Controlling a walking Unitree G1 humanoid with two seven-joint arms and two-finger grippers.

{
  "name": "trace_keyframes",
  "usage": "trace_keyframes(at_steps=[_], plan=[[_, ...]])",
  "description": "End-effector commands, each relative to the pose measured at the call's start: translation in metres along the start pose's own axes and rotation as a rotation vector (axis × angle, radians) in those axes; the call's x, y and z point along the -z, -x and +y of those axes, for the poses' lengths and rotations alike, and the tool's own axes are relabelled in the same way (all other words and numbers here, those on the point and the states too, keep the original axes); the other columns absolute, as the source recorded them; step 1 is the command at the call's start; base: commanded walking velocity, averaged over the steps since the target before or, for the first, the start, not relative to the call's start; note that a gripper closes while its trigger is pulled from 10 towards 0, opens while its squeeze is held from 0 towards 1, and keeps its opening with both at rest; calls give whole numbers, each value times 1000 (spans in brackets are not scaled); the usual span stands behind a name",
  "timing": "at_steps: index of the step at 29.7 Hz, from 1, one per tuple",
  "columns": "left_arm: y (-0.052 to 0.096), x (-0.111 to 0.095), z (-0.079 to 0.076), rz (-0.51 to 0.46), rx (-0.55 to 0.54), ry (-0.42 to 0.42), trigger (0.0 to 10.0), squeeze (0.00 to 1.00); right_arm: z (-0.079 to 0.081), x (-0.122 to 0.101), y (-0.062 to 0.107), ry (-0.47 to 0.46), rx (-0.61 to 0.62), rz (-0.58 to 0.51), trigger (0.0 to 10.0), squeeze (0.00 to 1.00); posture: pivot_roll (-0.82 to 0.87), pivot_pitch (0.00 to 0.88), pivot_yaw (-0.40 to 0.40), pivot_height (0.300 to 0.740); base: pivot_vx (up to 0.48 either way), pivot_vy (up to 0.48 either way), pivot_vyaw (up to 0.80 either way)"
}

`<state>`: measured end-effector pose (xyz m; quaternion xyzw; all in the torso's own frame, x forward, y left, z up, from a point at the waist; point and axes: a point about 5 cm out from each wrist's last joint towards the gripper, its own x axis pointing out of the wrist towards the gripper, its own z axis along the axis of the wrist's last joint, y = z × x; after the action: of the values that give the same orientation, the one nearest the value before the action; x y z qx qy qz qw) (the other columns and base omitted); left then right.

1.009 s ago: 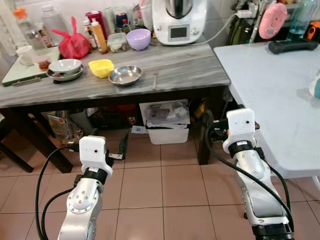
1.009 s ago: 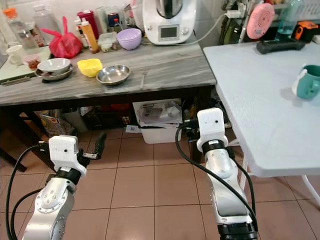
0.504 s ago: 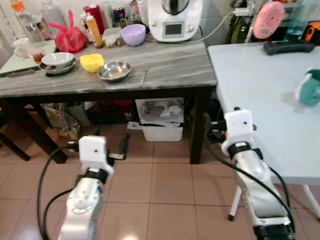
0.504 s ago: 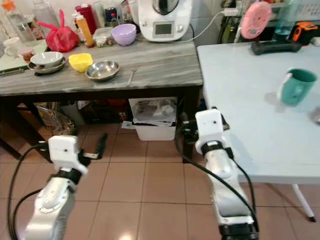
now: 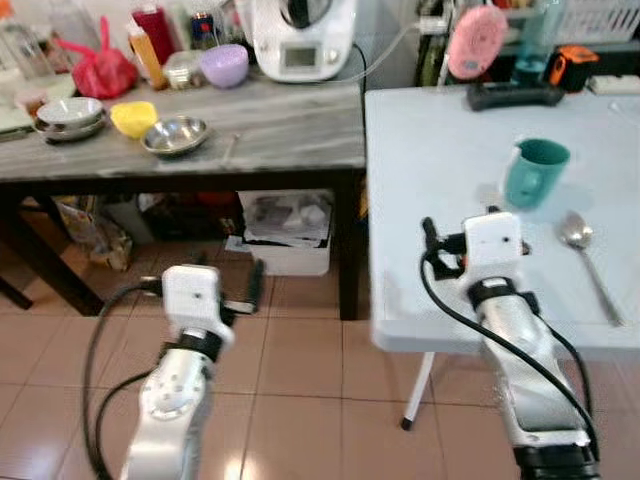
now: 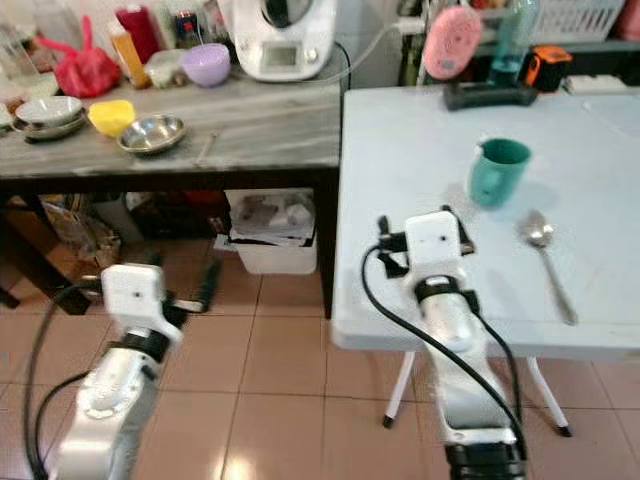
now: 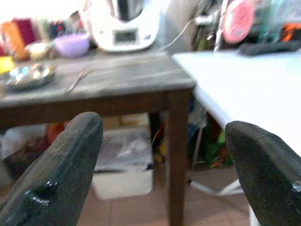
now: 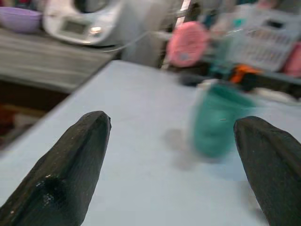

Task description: Setting the table

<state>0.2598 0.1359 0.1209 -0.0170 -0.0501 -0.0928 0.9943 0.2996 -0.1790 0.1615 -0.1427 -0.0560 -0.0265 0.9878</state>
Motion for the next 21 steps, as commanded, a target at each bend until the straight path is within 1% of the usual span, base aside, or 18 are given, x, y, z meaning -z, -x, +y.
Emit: trace_keyframes(at_steps=[1,18,21], plan=[[3,2,9,15,-25,-19,10000,0,5,-5,-1,-9,1,-21,10000,0,-136,40,106,740,0,-480,0],[2,2,10,13,-16,-24,10000,0,2,-3,-2,-8,40,-10,10000,0,-137,31,109,740,0,-480,0],[2,3,8,10,-6,-7,10000,0,3,-1,-2,-20,38,-1,10000,0,-136,32,109,740,0,0,0]])
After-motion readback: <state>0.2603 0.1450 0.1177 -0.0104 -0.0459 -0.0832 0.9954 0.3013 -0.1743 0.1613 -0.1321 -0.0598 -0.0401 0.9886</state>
